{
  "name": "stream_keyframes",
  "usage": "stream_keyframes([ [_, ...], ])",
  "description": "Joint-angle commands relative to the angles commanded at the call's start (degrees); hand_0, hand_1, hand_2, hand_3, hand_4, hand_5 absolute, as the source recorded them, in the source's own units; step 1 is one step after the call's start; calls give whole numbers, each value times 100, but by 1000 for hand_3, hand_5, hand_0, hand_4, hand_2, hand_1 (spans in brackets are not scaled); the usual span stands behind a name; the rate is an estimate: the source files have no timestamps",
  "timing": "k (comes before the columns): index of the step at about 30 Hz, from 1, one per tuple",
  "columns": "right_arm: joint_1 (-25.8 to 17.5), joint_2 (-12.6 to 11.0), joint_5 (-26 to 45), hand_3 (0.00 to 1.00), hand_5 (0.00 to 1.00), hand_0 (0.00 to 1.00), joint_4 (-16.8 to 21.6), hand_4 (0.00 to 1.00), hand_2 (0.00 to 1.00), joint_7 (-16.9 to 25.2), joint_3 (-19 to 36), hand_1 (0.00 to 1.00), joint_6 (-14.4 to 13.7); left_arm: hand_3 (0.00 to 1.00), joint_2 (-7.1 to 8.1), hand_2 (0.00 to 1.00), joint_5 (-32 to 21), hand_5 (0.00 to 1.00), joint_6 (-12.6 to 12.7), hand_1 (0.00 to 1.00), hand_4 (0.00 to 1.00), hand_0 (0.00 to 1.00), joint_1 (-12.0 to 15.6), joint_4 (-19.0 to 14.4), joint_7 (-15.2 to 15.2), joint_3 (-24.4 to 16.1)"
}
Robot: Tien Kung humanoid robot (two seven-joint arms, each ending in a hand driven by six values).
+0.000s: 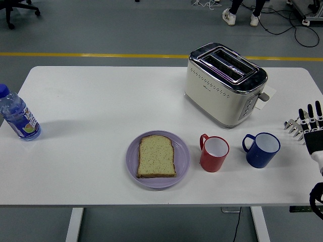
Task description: Pick up the cup,pour liquid into bread,place the cup on the desk
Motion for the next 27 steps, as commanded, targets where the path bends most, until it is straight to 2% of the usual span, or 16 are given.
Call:
stream_keyframes([
  [27,-110,32,85,610,307,636,-43,585,624,91,-2,566,-14,554,0,657,-31,838,2,646,325,635,68,-3,-3,146],
])
